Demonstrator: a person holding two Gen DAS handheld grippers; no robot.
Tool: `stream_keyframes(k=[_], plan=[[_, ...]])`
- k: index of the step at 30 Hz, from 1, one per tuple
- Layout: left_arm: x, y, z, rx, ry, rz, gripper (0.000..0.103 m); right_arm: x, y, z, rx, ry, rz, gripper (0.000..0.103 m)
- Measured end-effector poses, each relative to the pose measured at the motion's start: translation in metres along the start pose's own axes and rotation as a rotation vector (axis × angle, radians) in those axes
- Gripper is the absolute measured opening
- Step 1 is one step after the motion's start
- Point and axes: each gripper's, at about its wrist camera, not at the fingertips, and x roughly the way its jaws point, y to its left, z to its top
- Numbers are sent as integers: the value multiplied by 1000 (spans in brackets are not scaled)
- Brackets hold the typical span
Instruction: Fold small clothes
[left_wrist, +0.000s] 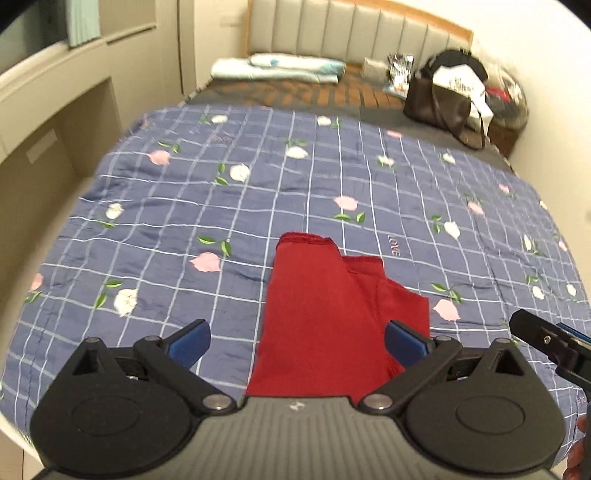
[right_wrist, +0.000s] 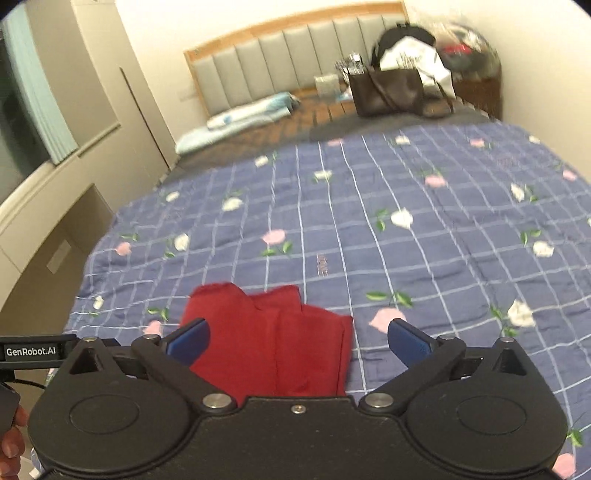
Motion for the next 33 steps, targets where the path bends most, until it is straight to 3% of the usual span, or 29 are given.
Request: stream_keyframes(k=[15, 25, 33], plan=[[-104, -2, -91, -40, -127, 65, 102, -116, 5, -42, -90, -117, 103, 102], [-147, 8, -138, -20, -147, 95, 103, -161, 6, -82, -117, -70, 128, 102], [-155, 28, -161, 0, -140, 103, 103, -173, 17, -112, -188, -7, 134, 102]])
